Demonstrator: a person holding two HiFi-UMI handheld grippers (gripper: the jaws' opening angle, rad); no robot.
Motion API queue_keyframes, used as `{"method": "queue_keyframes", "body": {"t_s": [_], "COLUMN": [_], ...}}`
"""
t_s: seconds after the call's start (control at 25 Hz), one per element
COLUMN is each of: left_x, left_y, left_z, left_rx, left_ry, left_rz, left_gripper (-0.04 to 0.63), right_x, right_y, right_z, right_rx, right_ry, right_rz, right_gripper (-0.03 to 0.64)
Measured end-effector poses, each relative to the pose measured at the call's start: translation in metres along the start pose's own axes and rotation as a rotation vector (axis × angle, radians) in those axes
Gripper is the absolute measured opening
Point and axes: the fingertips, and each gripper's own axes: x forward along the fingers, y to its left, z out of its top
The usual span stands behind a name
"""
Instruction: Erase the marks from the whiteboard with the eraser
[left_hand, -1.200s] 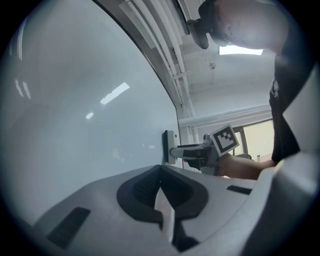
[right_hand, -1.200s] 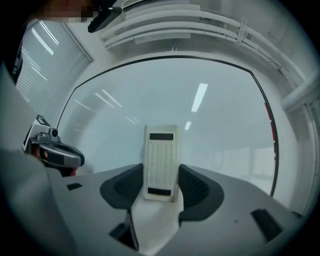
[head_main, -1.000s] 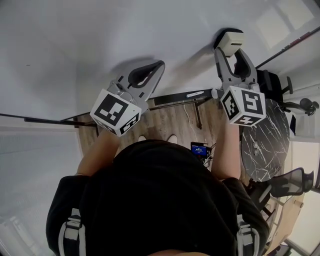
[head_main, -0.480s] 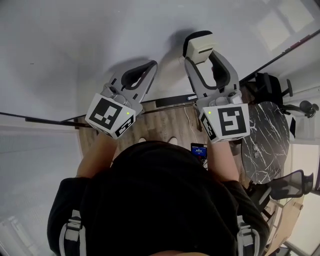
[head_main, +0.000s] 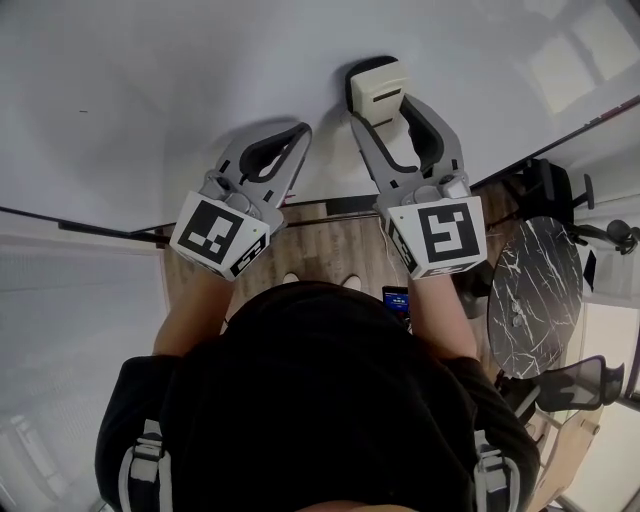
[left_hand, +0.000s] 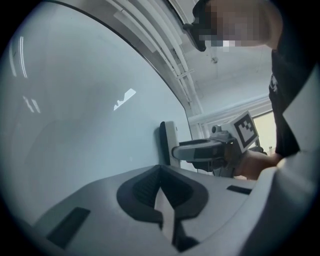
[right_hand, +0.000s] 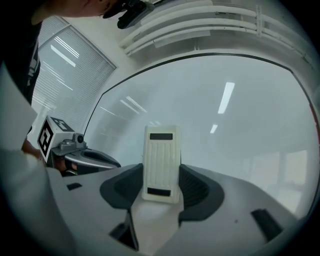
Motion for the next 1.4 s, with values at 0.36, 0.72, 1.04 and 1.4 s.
{"method": "queue_keyframes", "body": {"t_s": [0.36,0.72,1.04,1.4], "left_x": [0.014,0.021,0.038,0.051], "left_y": [-0.004,-0.006,-0.019,-0.036], "left_z": [-0.002,-0.007,-0.004,-0.004], "left_rx": [-0.004,0.000,0.002,-0.003], "left_ry": [-0.011,-0.010,-0.005,-0.002], "left_rz": [-0.032,-0.041,-0.065,-0.111], "left_gripper": [0.005,0.005,0.005,0.005], "right_x": [0.005,0.003,-0.040,-0.080], "right_y": [-0.002,-0.003,-0.095,-0.173], "right_z": [-0.001,-0.004,-0.020,-0.046], "right_rx": [0.031,0.031,0.036,0.080], "right_ry": [-0.007,-0.020,0.005,0.049], "right_rz": [-0.001,-0.004,-0.229,-0.393], "right_gripper": [0.232,0.230,0.230,0.230]}}
